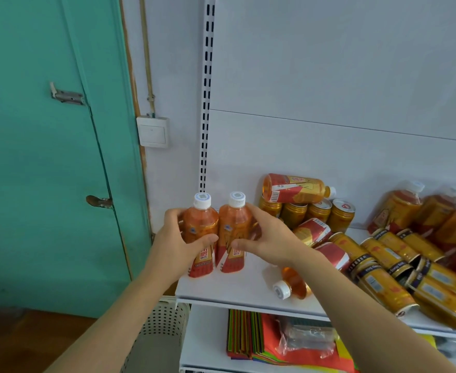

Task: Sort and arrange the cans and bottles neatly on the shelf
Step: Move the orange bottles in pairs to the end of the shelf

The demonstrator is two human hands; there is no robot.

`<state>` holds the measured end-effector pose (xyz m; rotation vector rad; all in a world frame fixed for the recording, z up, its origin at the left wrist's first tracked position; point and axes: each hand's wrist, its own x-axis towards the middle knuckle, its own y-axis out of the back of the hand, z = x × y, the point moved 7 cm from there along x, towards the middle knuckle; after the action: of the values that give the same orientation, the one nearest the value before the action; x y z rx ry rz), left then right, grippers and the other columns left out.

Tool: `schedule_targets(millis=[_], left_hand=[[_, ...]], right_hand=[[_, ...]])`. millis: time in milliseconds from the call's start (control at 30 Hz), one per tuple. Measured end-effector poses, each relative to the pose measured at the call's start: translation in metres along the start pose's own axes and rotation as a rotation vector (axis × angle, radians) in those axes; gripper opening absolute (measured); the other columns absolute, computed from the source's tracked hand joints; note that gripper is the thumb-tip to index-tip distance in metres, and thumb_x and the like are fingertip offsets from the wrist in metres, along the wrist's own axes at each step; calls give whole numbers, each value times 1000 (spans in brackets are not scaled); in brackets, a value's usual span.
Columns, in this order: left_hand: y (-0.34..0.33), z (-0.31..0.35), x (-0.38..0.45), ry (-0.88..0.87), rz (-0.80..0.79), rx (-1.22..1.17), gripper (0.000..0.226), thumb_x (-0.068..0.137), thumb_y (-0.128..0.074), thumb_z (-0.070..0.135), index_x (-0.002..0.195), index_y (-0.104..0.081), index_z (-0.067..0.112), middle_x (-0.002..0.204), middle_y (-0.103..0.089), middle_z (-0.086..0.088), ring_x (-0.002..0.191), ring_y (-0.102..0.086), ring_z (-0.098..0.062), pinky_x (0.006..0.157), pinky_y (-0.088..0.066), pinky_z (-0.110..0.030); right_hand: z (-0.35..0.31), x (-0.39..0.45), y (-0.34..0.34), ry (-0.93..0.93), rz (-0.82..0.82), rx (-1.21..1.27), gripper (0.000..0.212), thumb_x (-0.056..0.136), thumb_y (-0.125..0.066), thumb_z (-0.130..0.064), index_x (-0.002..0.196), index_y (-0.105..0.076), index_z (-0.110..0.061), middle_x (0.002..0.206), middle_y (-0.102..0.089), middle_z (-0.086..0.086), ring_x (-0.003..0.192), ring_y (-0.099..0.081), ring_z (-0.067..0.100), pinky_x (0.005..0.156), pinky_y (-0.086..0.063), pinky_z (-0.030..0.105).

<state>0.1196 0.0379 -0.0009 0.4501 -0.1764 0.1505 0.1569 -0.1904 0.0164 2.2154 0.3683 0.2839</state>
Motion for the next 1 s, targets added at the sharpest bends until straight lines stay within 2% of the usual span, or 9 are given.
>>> schedule_targets(millis=[67, 167, 300, 433, 533, 667, 800, 867, 1000], left_hand=[[-1, -6, -1, 9, -32, -24, 79, 78, -88, 46, 139, -39, 33, 132, -53, 16, 122, -56, -11, 94, -47, -28], [-1, -13, -5, -36, -101, -9, 79, 83, -84, 47, 145, -35, 42, 135, -53, 22, 125, -57, -7, 99, -49, -30], [3, -10, -6, -93, -81, 1, 73, 86, -82, 47, 146, -39, 48, 133, -60, 22, 122, -59, -2, 103, -55, -41], [7, -3, -12, -161, -78, -46, 72, 88, -80, 46, 148, -41, 48, 128, -65, 25, 120, -62, 2, 103, -56, -39], [8, 12, -17, -230, -68, -81, 78, 91, -75, 49, 157, -34, 43, 132, -64, 24, 120, -61, 6, 102, -54, -32], [-6, 42, -25, -340, -122, -92, 77, 96, -71, 52, 160, -29, 43, 143, -59, 16, 127, -60, -6, 105, -54, -44], [-40, 82, -43, -433, -191, -106, 71, 90, -67, 59, 152, -36, 46, 136, -60, 26, 123, -60, -1, 97, -51, -22], [-63, 104, -55, -473, -226, -111, 69, 88, -67, 63, 150, -38, 49, 133, -60, 31, 119, -61, 3, 92, -49, -14], [-120, 146, -82, -533, -301, -131, 76, 85, -69, 65, 153, -36, 52, 137, -61, 25, 117, -63, 3, 93, -54, -21]], right_hand=[[-3, -2, -1, 3, -2, 8, 98, 87, -81, -57, 164, -23, -39, 138, -53, -17, 122, -59, 9, 105, -55, 34], [-5, -7, -7, -3, -27, 46, 101, 92, -79, -51, 167, -13, -36, 135, -53, -21, 122, -54, 4, 105, -51, 29], [-13, -16, -4, -16, 77, 55, 96, 90, -82, -49, 164, -22, -36, 125, -60, -25, 113, -61, 0, 102, -54, 27], [-21, -34, -3, 7, 176, 73, 93, 89, -82, -51, 158, -20, -47, 123, -64, -31, 109, -64, -10, 94, -51, 12], [-31, -56, 6, 35, 248, 49, 89, 90, -77, -58, 159, -20, -51, 128, -67, -27, 118, -65, -2, 101, -54, 24], [-35, -95, 31, 22, 361, 18, 90, 90, -77, -59, 161, -22, -50, 124, -70, -27, 114, -67, 0, 96, -56, 29], [-22, -151, 64, -34, 459, -49, 94, 84, -70, -75, 162, -24, -49, 131, -67, -20, 116, -65, 5, 95, -57, 34], [-13, -184, 83, -51, 509, -62, 90, 83, -72, -73, 159, -28, -51, 127, -68, -22, 111, -66, 3, 92, -57, 33], [12, -253, 119, -106, 592, -74, 86, 84, -75, -70, 156, -30, -56, 133, -66, -28, 126, -61, -2, 101, -56, 37]])
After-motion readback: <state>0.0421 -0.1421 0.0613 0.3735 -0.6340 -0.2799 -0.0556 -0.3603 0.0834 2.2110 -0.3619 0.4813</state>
